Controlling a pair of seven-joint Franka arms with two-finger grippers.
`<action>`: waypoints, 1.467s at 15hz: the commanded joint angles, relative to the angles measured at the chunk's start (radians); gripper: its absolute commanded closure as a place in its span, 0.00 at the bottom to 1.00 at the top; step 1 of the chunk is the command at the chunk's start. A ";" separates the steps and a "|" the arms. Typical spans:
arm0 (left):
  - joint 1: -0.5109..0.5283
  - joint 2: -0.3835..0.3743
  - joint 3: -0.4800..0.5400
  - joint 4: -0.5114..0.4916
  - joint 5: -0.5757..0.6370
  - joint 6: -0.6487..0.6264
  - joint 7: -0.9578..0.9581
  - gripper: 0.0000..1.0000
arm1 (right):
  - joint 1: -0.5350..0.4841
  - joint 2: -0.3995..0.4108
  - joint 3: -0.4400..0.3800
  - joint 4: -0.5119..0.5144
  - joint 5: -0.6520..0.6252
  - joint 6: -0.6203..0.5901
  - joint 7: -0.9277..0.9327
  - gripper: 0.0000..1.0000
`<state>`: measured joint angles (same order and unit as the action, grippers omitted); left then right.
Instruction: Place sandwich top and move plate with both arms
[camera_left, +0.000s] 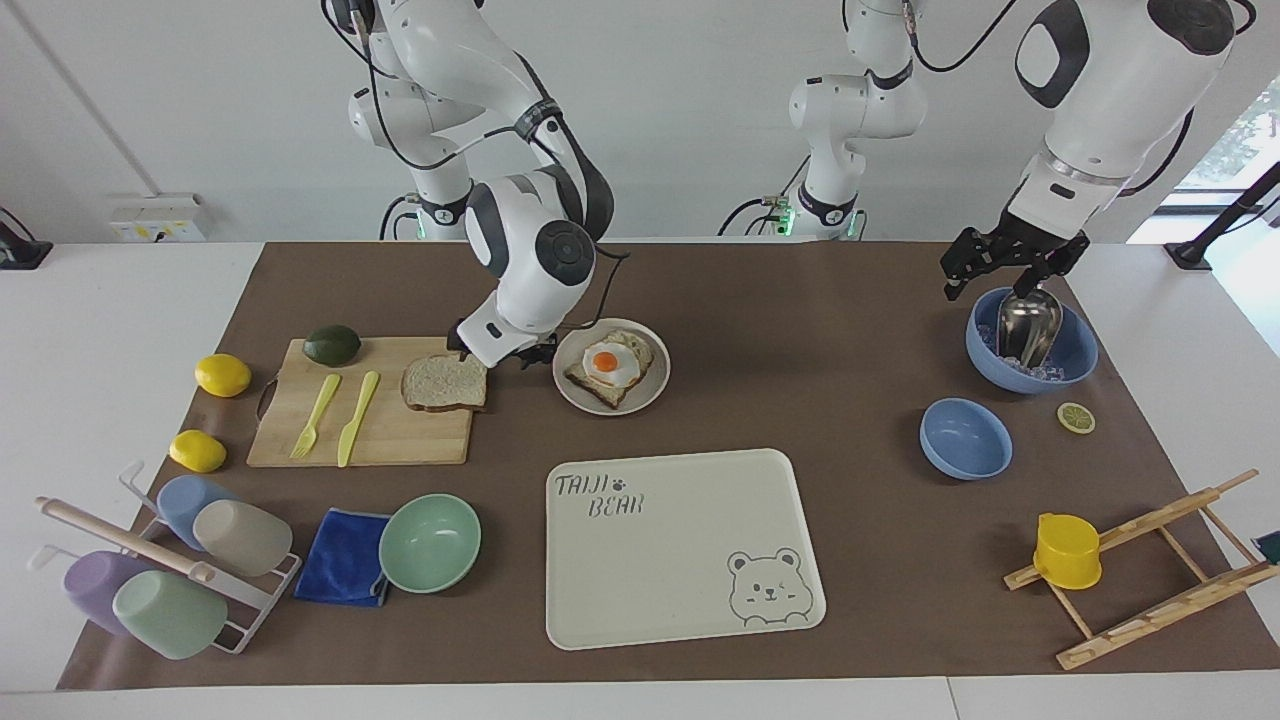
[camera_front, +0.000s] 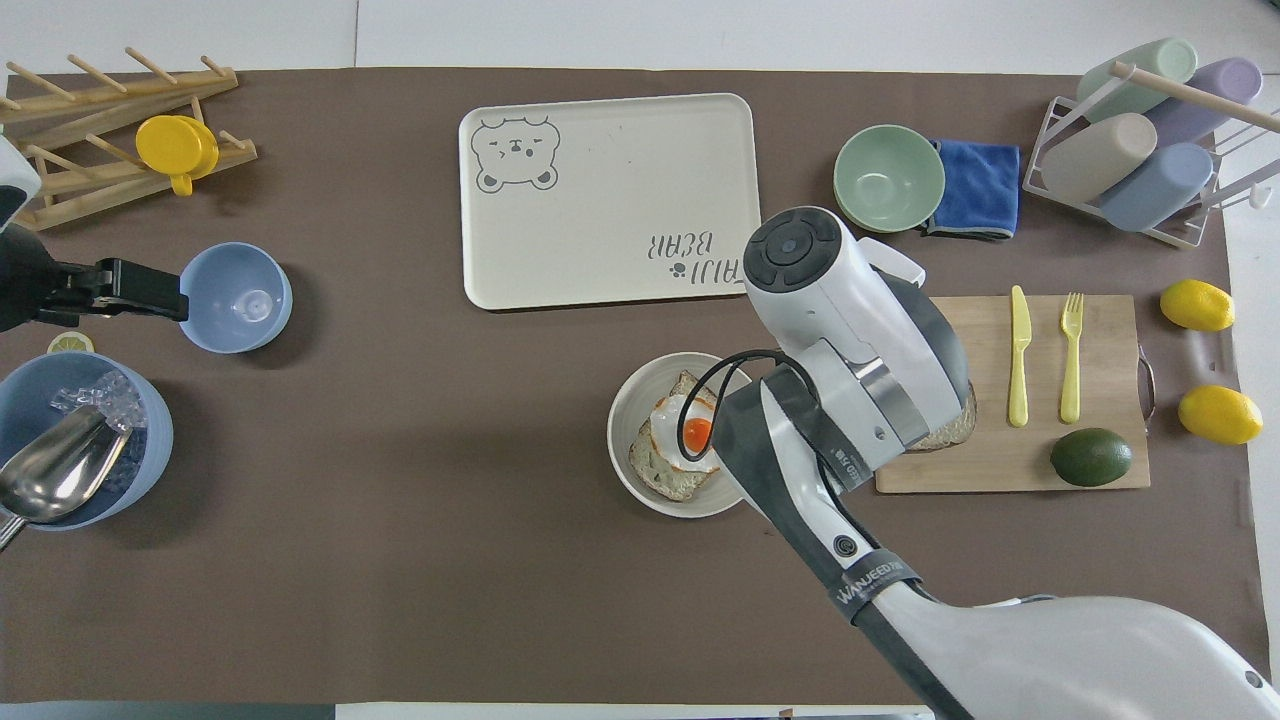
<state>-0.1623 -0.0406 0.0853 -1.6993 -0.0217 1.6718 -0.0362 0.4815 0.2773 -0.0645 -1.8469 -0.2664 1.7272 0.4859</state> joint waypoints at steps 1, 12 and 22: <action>0.013 -0.012 -0.010 -0.003 -0.009 -0.009 0.004 0.00 | -0.027 -0.066 0.008 -0.118 -0.022 0.064 0.013 0.00; 0.004 -0.013 -0.012 -0.003 -0.009 -0.010 0.002 0.00 | -0.066 -0.093 0.008 -0.271 -0.022 0.221 0.007 0.00; 0.010 -0.013 -0.012 -0.003 -0.009 -0.007 0.001 0.00 | -0.075 -0.086 0.008 -0.302 -0.022 0.259 0.006 0.08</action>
<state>-0.1621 -0.0409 0.0779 -1.6993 -0.0218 1.6717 -0.0362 0.4196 0.2161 -0.0647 -2.1151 -0.2665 1.9594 0.4859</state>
